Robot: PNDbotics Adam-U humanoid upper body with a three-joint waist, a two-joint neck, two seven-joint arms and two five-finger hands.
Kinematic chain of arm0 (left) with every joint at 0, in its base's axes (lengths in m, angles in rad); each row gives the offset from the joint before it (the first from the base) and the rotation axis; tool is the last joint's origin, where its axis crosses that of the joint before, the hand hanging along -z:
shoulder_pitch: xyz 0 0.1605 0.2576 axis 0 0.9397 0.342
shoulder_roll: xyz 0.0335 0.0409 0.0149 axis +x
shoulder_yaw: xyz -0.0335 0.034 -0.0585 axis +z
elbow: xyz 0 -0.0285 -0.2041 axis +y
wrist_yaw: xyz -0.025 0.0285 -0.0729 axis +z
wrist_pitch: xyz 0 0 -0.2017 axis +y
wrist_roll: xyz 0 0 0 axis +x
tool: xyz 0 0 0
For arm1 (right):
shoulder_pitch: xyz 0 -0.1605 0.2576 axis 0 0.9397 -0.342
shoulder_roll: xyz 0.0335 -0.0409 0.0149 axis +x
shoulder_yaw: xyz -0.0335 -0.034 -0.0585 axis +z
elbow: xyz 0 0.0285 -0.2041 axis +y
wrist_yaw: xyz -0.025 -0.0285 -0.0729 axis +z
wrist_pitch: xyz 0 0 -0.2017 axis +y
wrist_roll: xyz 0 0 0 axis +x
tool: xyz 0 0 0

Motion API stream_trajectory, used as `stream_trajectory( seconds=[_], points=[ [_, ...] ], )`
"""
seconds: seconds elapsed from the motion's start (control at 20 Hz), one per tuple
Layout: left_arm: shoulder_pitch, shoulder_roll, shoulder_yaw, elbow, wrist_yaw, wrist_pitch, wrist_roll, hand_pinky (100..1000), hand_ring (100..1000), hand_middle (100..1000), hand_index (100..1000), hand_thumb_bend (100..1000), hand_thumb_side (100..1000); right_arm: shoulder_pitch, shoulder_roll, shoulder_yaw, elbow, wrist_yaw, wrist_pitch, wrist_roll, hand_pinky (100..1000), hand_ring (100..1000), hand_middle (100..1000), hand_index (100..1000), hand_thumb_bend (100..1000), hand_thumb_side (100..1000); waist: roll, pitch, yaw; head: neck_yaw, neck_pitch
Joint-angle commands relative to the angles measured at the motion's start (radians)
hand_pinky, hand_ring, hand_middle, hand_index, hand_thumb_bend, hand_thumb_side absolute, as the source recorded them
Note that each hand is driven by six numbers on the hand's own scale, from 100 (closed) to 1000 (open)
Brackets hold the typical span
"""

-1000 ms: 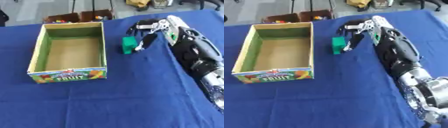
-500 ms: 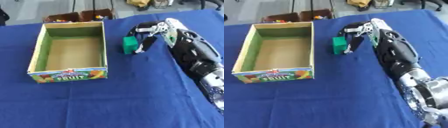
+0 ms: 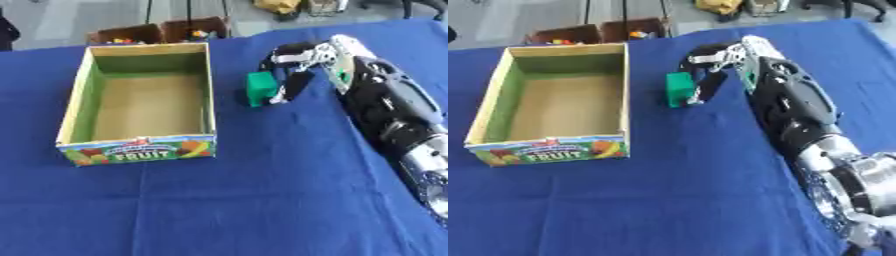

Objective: Pick up objects on the table and place them in the box.

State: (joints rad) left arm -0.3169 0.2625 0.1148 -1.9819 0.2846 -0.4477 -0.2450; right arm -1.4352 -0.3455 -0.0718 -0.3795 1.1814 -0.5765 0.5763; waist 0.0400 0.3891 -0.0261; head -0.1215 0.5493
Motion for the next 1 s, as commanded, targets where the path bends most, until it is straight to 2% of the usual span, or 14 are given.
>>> stream_trajectory(
  seconds=[0.05, 0.35, 0.55, 1.0],
  points=[
    [-0.008, 0.011, 0.001, -0.018, -0.006, 0.001, -0.002, 729, 747, 998, 971, 100, 1000, -0.013, -0.005, -0.006, -0.020, -0.025, -0.330, 0.331, 500, 690, 619, 758, 349, 422, 0.000, -0.017, 0.001, 0.000, -0.012],
    [-0.008, 0.011, -0.001, -0.018, -0.007, 0.003, -0.004, 730, 747, 999, 972, 100, 1000, -0.016, -0.005, -0.015, -0.032, -0.037, -0.330, 0.331, 471, 663, 576, 700, 295, 400, -0.001, -0.017, 0.001, -0.001, -0.014],
    [-0.007, 0.011, -0.001, -0.018, -0.007, 0.004, -0.005, 730, 747, 999, 972, 100, 1000, -0.019, -0.003, -0.026, -0.059, -0.047, -0.330, 0.325, 452, 648, 546, 665, 214, 404, -0.001, -0.018, 0.002, -0.002, -0.015],
    [-0.006, 0.011, -0.002, -0.018, -0.004, 0.007, -0.006, 730, 748, 999, 972, 100, 1000, -0.023, -0.002, -0.065, -0.136, -0.065, -0.330, 0.279, 434, 627, 522, 635, 124, 454, -0.003, -0.023, 0.004, -0.002, -0.018]
  ],
)
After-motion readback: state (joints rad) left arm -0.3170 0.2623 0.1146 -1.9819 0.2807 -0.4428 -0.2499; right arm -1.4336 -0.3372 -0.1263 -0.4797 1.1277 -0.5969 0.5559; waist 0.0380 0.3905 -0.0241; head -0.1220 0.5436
